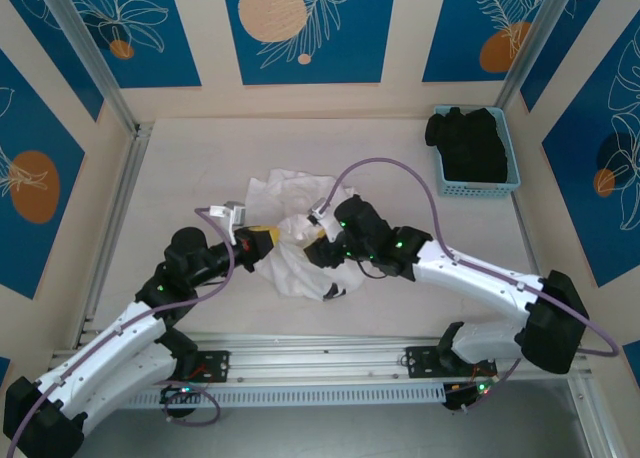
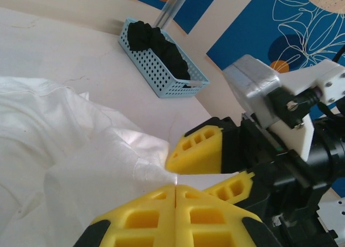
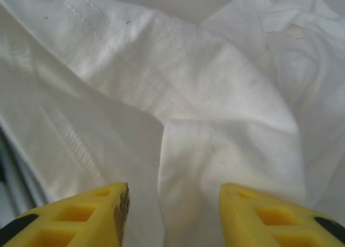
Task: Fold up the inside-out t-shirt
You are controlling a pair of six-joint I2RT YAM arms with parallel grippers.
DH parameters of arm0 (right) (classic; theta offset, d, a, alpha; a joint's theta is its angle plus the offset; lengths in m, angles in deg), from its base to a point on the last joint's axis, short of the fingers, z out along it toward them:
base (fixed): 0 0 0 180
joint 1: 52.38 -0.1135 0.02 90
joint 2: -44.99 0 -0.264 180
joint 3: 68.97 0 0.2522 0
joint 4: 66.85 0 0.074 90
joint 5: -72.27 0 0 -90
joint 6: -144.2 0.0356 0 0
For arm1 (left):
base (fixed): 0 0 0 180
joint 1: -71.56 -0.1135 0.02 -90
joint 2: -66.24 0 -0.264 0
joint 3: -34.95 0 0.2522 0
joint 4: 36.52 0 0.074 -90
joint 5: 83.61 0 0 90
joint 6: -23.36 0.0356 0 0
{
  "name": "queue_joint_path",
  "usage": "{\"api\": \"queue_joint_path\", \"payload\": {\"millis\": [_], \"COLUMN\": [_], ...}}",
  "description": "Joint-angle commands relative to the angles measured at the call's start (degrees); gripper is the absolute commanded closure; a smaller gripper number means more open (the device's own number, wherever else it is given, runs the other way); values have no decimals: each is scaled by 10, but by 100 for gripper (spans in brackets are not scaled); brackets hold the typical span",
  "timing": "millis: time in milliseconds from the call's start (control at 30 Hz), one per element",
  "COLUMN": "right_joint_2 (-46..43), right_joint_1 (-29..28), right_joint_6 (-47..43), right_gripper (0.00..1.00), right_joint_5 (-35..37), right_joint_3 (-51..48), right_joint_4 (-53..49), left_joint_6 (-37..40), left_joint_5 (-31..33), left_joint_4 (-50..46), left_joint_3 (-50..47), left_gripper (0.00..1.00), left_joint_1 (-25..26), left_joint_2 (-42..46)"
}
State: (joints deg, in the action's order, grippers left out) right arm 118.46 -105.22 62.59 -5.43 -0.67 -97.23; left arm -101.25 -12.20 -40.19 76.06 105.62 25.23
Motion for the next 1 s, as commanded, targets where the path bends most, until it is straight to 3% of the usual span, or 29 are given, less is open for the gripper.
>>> {"api": "queue_joint_path", "payload": {"millis": [0,67,167,300,400,533,700,967], "right_joint_2": [31,50,56,-10,-80,-137,-153,-136], "right_joint_1": [-26,-38,-47,-18,20,65,97,109], "right_joint_6": [-37,-38,-29,12,56,102,127,107], "right_gripper": [55,60,84,100,100,100,100,100], "right_joint_5": [111,163,248,223,147,64,5,-29], "right_joint_3": [45,62,74,40,-11,-63,-88,-69], "right_joint_4": [-17,-26,-40,-26,13,56,73,45], "left_joint_6": [-4,-4,0,18,29,48,67,62], "left_joint_5": [-12,-9,7,73,130,151,129,49], "left_joint_4": [17,13,-3,-60,-97,-112,-108,-37], "left_joint_3": [-2,-2,-3,-3,-8,-15,-23,-34], "left_gripper": [100,100,100,100,100,100,100,100], "left_joint_1": [-5,-5,-5,-5,-6,-7,-7,1], "left_joint_2": [3,6,14,35,47,46,21,-19]}}
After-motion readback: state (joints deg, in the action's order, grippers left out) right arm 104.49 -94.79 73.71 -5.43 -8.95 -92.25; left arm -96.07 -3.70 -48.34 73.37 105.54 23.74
